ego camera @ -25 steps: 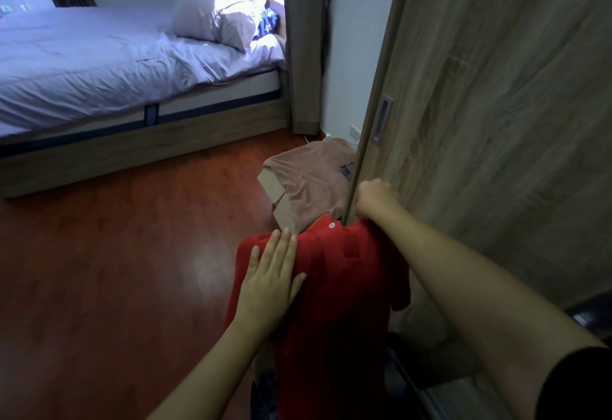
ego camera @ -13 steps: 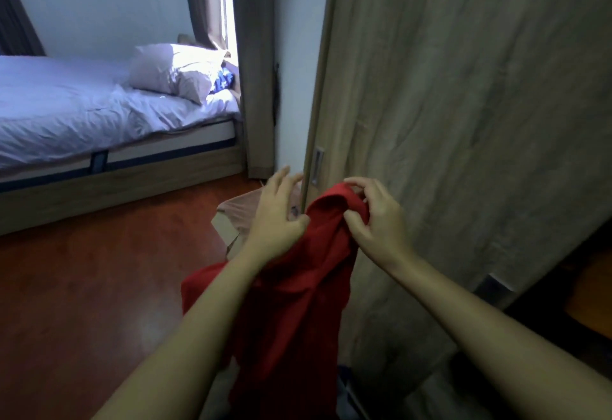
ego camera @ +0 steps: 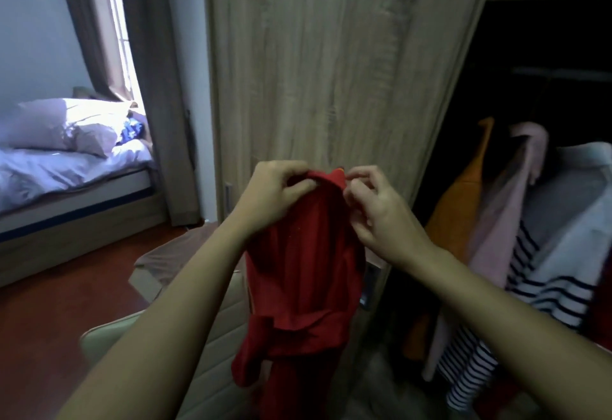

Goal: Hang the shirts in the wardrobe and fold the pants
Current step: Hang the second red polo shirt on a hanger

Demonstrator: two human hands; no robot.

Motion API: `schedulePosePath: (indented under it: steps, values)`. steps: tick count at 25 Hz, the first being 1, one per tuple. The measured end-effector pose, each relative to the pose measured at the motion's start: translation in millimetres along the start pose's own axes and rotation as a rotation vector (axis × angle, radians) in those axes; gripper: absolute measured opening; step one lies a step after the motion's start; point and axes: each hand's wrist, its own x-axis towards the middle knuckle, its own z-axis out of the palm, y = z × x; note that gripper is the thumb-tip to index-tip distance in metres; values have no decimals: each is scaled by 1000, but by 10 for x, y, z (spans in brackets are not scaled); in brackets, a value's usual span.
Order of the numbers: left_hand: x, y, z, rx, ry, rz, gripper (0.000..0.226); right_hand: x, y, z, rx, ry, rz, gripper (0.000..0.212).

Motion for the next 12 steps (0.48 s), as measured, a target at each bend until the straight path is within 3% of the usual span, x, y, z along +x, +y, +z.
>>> schedulePosePath:
  steps: [2, 4, 6, 9, 12]
  values:
    - [46, 94, 37, -57, 9, -7, 26, -44, -1, -197, -49, -6, 22, 20]
    - [35, 180, 131, -127, -7, -25, 8, -35, -61, -370, -121, -17, 125, 28]
    - [-92, 158, 361, -100, -48, -39, 12, 23, -124, -496, -226, -86, 212, 36]
    - [-562, -125, 834, -97, -262, -137, 30, -41, -44, -730, -288, -124, 316, 39]
    - [-814, -287, 958, -109, -361, -231, 16, -304, 149, -1018, -336, -220, 418, 40]
